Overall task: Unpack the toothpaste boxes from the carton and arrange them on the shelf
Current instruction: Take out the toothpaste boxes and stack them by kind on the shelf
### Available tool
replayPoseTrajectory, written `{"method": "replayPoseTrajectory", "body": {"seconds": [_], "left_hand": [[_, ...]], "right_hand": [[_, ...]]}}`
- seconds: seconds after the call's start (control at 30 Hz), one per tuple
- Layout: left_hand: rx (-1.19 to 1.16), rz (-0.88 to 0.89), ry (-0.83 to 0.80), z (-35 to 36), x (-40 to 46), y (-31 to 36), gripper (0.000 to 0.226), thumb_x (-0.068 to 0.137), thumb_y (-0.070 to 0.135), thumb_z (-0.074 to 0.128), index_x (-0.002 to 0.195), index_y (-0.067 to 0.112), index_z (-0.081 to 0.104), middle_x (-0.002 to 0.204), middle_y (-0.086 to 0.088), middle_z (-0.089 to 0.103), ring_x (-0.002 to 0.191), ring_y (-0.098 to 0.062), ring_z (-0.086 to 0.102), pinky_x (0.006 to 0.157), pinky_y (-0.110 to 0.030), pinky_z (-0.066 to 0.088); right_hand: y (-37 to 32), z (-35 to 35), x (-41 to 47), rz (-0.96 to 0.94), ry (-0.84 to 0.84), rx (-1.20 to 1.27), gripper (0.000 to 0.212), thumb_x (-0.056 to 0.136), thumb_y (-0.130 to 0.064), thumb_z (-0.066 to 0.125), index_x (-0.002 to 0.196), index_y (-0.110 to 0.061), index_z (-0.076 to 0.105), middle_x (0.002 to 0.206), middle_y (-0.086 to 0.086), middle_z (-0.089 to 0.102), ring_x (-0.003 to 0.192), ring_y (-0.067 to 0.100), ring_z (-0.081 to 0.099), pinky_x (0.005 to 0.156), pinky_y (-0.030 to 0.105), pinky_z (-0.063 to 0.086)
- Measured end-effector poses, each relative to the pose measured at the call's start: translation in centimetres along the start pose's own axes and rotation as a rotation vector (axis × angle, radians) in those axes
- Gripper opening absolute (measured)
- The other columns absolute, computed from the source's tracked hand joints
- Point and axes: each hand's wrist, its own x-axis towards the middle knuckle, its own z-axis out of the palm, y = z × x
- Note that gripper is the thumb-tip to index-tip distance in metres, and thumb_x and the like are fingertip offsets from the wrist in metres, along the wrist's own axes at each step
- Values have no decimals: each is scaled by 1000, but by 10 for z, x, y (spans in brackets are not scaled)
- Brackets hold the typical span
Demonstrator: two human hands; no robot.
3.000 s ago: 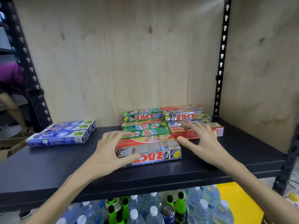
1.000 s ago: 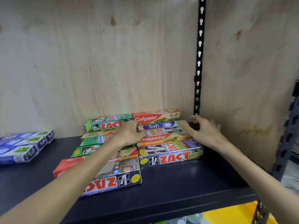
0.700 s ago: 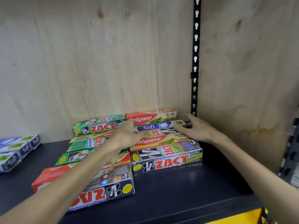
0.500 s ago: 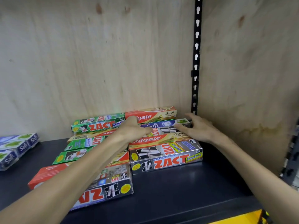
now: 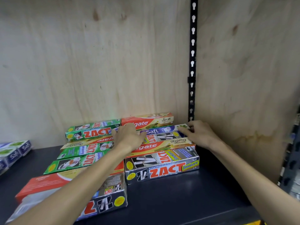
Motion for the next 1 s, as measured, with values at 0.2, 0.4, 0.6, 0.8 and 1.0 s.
{"method": "replayPoseTrajectory", "body": {"seconds": [0.2, 0.4, 0.6, 0.8, 1.0], "left_hand": [[-285, -9, 50, 0, 4, -9, 42, 80, 50, 80, 77, 9, 74, 66, 0, 72, 67, -16, 71, 80, -43, 59], [-313, 93, 278, -12, 1, -15, 46, 69, 56, 85, 93, 19, 75, 88, -1, 76, 80, -17, 71, 72, -41, 61], [-249, 175, 451, -46, -20, -34, 36, 71, 63, 79, 90, 32, 78, 88, 10, 76, 98, -16, 63, 81, -36, 30], [-230, 166, 456, -85, -47, -77, 44, 66, 70, 79, 88, 32, 78, 87, 11, 77, 100, -14, 62, 83, -40, 31], [-302, 90, 399, -122, -88, -158, 51, 64, 68, 81, 96, 28, 80, 94, 9, 78, 98, -11, 70, 96, -42, 41]], "right_hand": [[1, -1, -6, -111, 108, 125, 53, 86, -41, 76, 132, -20, 60, 111, -3, 66, 100, 13, 63, 82, 31, 54], [-4, -1, -14, -232, 276, 78, 33, 86, -41, 76, 114, -29, 63, 101, -3, 72, 107, 26, 60, 88, 46, 54], [-30, -1, -39, -290, 341, 83, 34, 86, -52, 71, 112, -30, 66, 98, -8, 70, 101, 20, 61, 82, 40, 54], [-73, 7, -81, -304, 323, 52, 36, 83, -47, 78, 109, -24, 70, 79, -18, 60, 86, 14, 58, 67, 19, 40], [-140, 48, -131, -337, 234, -11, 49, 81, -44, 80, 106, -3, 73, 91, 10, 74, 90, 32, 64, 74, 38, 46]]}}
